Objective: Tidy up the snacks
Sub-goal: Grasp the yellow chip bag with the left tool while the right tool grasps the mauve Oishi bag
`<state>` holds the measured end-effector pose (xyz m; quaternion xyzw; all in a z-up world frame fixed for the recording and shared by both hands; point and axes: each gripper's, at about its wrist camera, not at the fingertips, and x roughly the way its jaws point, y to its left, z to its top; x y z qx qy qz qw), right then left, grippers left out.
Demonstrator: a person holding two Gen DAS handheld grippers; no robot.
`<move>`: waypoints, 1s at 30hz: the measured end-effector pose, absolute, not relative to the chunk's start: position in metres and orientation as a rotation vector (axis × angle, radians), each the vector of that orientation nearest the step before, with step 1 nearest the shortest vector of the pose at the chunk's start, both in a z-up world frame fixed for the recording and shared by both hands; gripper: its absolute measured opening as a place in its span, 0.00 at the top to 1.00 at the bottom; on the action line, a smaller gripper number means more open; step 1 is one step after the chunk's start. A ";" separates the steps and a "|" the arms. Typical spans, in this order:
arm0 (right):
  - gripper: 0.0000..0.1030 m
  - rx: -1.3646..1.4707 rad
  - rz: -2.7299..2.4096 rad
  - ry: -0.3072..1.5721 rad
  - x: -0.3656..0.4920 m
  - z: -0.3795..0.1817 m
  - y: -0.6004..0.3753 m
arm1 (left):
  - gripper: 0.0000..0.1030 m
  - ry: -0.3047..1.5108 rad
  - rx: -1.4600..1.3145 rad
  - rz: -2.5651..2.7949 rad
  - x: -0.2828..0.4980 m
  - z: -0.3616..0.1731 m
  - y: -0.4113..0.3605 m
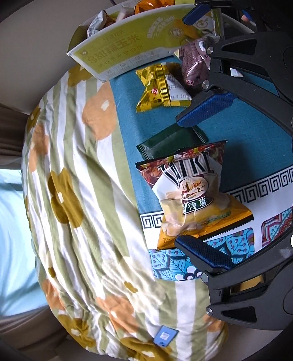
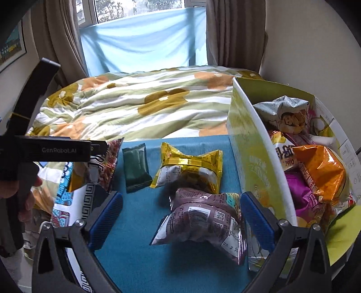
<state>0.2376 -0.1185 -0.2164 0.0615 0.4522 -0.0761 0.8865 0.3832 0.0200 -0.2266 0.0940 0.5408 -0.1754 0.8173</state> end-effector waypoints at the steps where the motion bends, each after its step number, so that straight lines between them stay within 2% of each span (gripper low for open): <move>1: 0.00 0.109 -0.174 0.944 0.240 -0.221 -0.117 | 0.07 1.151 0.198 -0.373 0.385 -0.230 0.021; 13: 0.00 -0.187 -0.333 0.952 0.262 -0.267 -0.089 | 0.07 1.163 0.187 -0.345 0.400 -0.266 0.046; 23: 0.00 -0.281 -0.404 1.059 0.264 -0.302 -0.094 | 0.02 1.185 0.090 -0.421 0.413 -0.281 0.062; 30: 0.00 -0.251 -0.416 1.074 0.264 -0.302 -0.099 | 0.01 1.213 0.047 -0.475 0.415 -0.292 0.064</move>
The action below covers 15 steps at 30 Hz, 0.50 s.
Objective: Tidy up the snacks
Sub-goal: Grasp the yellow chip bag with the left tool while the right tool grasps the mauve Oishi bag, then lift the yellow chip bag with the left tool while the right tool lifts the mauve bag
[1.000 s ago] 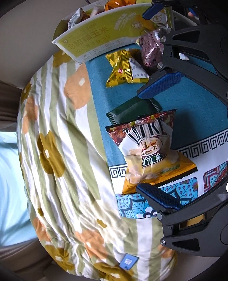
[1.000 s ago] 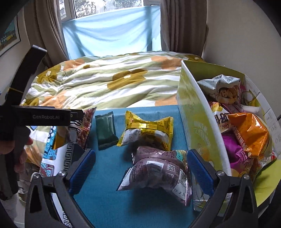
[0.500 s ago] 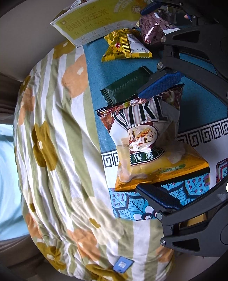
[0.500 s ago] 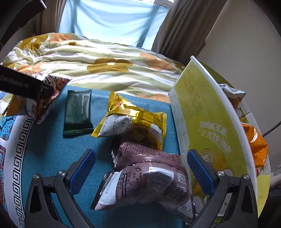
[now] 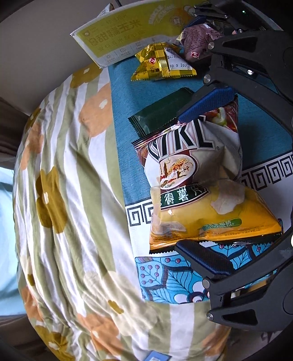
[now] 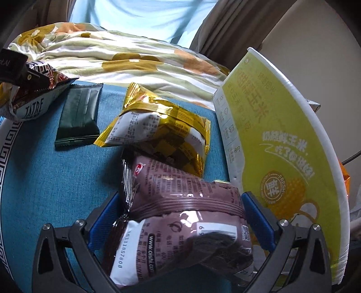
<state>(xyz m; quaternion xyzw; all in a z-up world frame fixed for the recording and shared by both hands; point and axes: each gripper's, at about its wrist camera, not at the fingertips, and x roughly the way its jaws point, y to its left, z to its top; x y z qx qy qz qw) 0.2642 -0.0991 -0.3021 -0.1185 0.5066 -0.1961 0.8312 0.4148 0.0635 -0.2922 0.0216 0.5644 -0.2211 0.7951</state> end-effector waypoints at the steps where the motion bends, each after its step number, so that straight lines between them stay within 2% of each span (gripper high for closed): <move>1: 0.01 -0.237 -0.417 1.078 0.267 -0.302 -0.101 | 0.01 1.224 0.021 -0.482 0.415 -0.295 0.066; 3: 0.01 -0.235 -0.414 1.079 0.269 -0.303 -0.101 | 0.01 1.271 -0.040 -0.500 0.414 -0.303 0.072; 5: 0.01 -0.232 -0.407 1.080 0.270 -0.303 -0.102 | 0.06 1.265 0.002 -0.502 0.406 -0.302 0.070; 7: 0.05 -0.225 -0.383 1.076 0.273 -0.303 -0.104 | 0.14 1.274 0.014 -0.510 0.400 -0.299 0.069; 10: 0.13 -0.187 -0.360 1.083 0.275 -0.304 -0.107 | 0.16 1.269 -0.017 -0.513 0.397 -0.298 0.072; 11: 0.16 -0.185 -0.358 1.082 0.271 -0.303 -0.107 | 0.20 1.262 -0.024 -0.521 0.395 -0.297 0.073; 15: 0.21 -0.207 -0.346 1.058 0.263 -0.301 -0.103 | 0.26 1.237 -0.025 -0.536 0.391 -0.291 0.075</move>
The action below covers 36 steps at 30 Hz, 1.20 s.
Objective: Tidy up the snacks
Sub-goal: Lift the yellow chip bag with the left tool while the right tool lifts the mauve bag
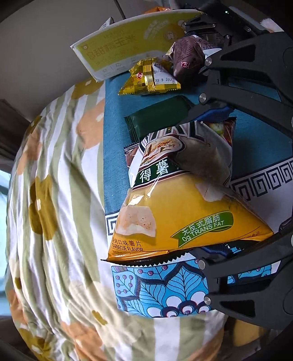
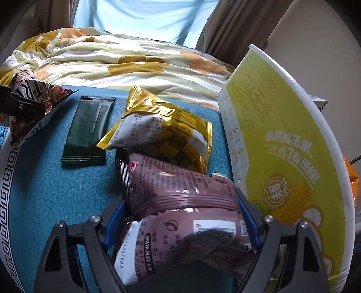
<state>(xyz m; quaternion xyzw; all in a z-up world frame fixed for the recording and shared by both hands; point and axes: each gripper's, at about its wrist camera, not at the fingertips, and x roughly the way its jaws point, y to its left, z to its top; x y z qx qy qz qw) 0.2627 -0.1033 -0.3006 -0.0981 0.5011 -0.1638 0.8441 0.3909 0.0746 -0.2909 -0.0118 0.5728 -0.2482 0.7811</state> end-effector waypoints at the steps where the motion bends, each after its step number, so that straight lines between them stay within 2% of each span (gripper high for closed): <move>1: 0.22 -0.206 -0.342 1.050 0.260 -0.299 -0.102 | 0.26 1.226 -0.013 -0.537 0.390 -0.290 0.074; 11: 0.24 -0.193 -0.306 1.016 0.246 -0.288 -0.095 | 0.27 1.196 0.023 -0.536 0.372 -0.270 0.073; 21: 0.24 -0.156 -0.251 0.904 0.225 -0.218 -0.088 | 0.27 1.086 0.035 -0.553 0.355 -0.192 0.060; 29: 0.24 -0.076 -0.216 0.799 0.219 -0.137 -0.125 | 0.27 0.973 0.041 -0.614 0.347 -0.119 0.000; 36: 0.24 -0.068 -0.188 0.735 0.215 -0.093 -0.197 | 0.27 0.923 0.034 -0.632 0.324 -0.085 -0.094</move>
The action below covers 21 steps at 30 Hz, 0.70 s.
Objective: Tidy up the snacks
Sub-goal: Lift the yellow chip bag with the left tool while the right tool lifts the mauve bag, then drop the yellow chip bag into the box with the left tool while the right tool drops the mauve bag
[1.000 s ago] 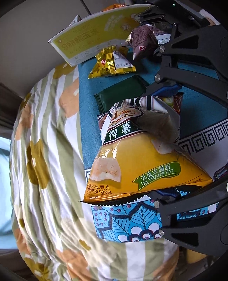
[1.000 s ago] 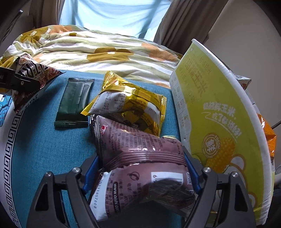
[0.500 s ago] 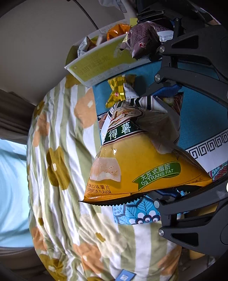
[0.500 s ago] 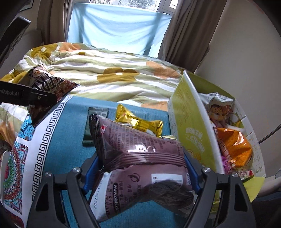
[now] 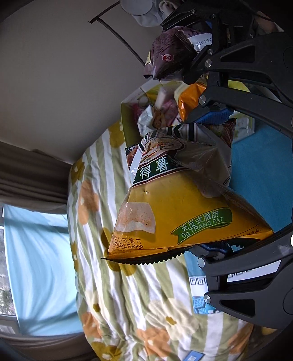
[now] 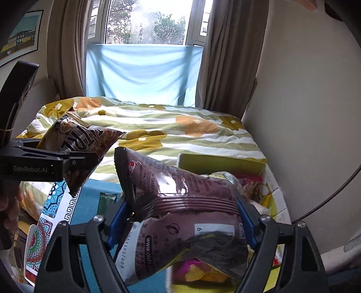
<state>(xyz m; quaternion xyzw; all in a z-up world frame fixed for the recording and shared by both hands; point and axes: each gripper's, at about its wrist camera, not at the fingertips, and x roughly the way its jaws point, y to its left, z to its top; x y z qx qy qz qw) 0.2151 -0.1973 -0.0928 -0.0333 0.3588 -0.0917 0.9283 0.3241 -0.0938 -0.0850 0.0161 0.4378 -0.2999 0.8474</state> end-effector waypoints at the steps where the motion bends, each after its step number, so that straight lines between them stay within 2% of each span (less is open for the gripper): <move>1: 0.24 -0.068 -0.175 0.731 0.214 -0.088 -0.210 | 0.27 0.919 0.031 -0.631 0.321 -0.082 -0.109; 9: 0.24 -0.078 -0.096 0.709 0.207 -0.072 -0.309 | 0.26 0.919 0.022 -0.589 0.306 -0.087 -0.210; 10: 0.24 -0.074 -0.088 0.716 0.208 -0.073 -0.321 | 0.23 0.918 0.020 -0.582 0.305 -0.090 -0.219; 11: 0.24 -0.069 -0.078 0.729 0.210 -0.075 -0.332 | 0.13 0.917 0.029 -0.565 0.305 -0.094 -0.228; 13: 0.24 -0.053 -0.060 0.744 0.214 -0.079 -0.349 | 0.02 0.931 0.051 -0.532 0.307 -0.103 -0.245; 17: 0.24 -0.035 -0.020 0.784 0.225 -0.093 -0.373 | 0.01 1.023 0.055 -0.491 0.309 -0.125 -0.261; 21: 0.24 -0.009 0.005 0.804 0.231 -0.104 -0.384 | 0.01 1.025 0.040 -0.475 0.293 -0.125 -0.253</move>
